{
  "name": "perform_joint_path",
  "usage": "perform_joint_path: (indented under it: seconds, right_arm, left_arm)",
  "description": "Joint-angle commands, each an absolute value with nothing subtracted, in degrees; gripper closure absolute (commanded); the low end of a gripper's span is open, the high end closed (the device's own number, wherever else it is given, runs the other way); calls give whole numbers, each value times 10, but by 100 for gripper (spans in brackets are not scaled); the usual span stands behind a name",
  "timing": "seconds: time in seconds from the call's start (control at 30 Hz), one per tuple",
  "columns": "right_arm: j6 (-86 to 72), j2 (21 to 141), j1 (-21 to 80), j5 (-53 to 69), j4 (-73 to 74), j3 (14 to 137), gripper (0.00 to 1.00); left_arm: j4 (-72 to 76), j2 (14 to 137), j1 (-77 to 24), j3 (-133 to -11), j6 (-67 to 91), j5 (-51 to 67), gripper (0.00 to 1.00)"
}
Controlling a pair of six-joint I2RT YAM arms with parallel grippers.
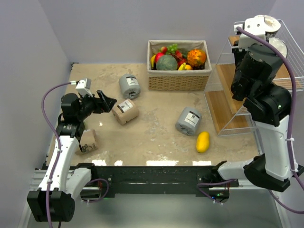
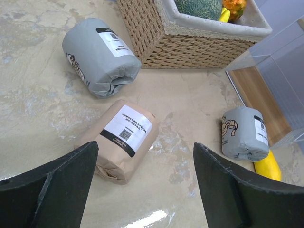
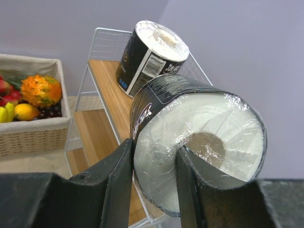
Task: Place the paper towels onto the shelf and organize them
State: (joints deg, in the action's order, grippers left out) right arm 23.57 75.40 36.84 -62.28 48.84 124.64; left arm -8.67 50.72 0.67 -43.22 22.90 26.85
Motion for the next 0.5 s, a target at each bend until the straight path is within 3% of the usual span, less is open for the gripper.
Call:
perform_joint_path:
  seconds: [0.0,0.3,0.47]
  right_arm:
    - [223,773,285,-541,516,1259,71]
    - [218,780,236,-519,502,1253,68]
    - [221,796,223,-540,500,1267,59]
  left_arm:
    - [-69,504,4,-430,223,279,13]
    - [-68,504,5,-430,225,280,13]
    - [-69,504,5,-430,224,279,12]
